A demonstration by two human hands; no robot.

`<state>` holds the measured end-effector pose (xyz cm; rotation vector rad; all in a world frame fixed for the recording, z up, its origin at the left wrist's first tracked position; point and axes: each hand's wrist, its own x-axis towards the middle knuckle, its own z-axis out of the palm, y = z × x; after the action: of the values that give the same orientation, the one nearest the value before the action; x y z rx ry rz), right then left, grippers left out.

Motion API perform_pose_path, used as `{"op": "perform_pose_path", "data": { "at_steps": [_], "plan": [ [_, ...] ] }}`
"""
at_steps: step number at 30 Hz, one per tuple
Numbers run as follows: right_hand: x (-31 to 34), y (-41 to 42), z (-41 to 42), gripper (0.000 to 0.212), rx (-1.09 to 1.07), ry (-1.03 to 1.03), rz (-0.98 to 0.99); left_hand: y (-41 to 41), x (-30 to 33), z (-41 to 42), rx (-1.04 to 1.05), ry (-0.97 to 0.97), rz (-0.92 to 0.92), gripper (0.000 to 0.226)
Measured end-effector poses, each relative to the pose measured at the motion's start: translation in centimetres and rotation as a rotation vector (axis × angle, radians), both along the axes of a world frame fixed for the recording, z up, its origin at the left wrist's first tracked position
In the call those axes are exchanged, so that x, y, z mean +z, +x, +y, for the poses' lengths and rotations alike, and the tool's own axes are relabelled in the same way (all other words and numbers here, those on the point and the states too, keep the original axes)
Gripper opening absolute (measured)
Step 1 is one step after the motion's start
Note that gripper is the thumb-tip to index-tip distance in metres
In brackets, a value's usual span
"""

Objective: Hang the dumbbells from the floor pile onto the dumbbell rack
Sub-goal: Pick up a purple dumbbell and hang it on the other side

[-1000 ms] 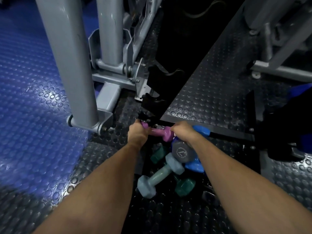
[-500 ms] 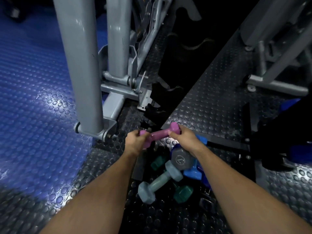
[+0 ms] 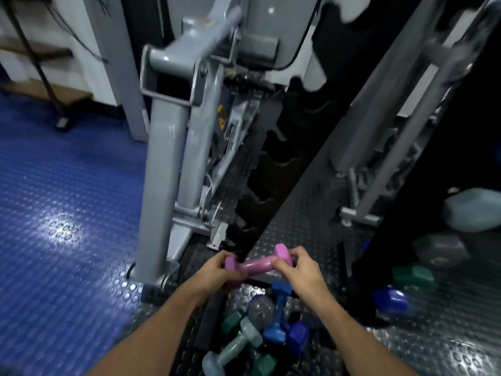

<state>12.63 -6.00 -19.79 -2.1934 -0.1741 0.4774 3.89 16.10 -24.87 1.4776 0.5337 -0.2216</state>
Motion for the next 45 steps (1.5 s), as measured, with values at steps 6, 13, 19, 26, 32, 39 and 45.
{"op": "perform_pose_path", "data": {
  "at_steps": [6,13,19,26,32,39,45],
  "plan": [
    [10.4,-0.7,-1.1,0.034,-0.072,0.106,-0.114,-2.4,12.7,-0.1,-0.227,0.128,-0.195,0.085],
    [22.6,-0.5,-1.3,0.039,-0.052,0.148,-0.309,-5.4,27.8,-1.9,-0.346,0.186,-0.415,0.061],
    [32.1,-1.4,-1.2,0.036,-0.013,0.183,-0.422,-6.7,34.7,-3.7,-0.257,0.211,-0.547,0.059],
    [37.6,-1.4,-1.0,0.036,0.023,0.369,-0.387,-6.9,39.2,-6.2,0.026,0.065,-0.744,0.059],
    [39.3,1.7,-0.6,0.028,-0.226,0.455,-0.451,-5.7,41.1,-6.0,0.222,0.102,-0.824,0.063],
    [38.9,3.2,0.7,0.038,-0.100,0.407,-0.396,-1.3,42.7,-5.8,0.381,0.191,-0.847,0.052],
    [38.2,2.8,0.3,0.048,-0.058,0.428,-0.434,3.2,44.3,-5.9,0.432,0.266,-0.858,0.056]
  ]
}}
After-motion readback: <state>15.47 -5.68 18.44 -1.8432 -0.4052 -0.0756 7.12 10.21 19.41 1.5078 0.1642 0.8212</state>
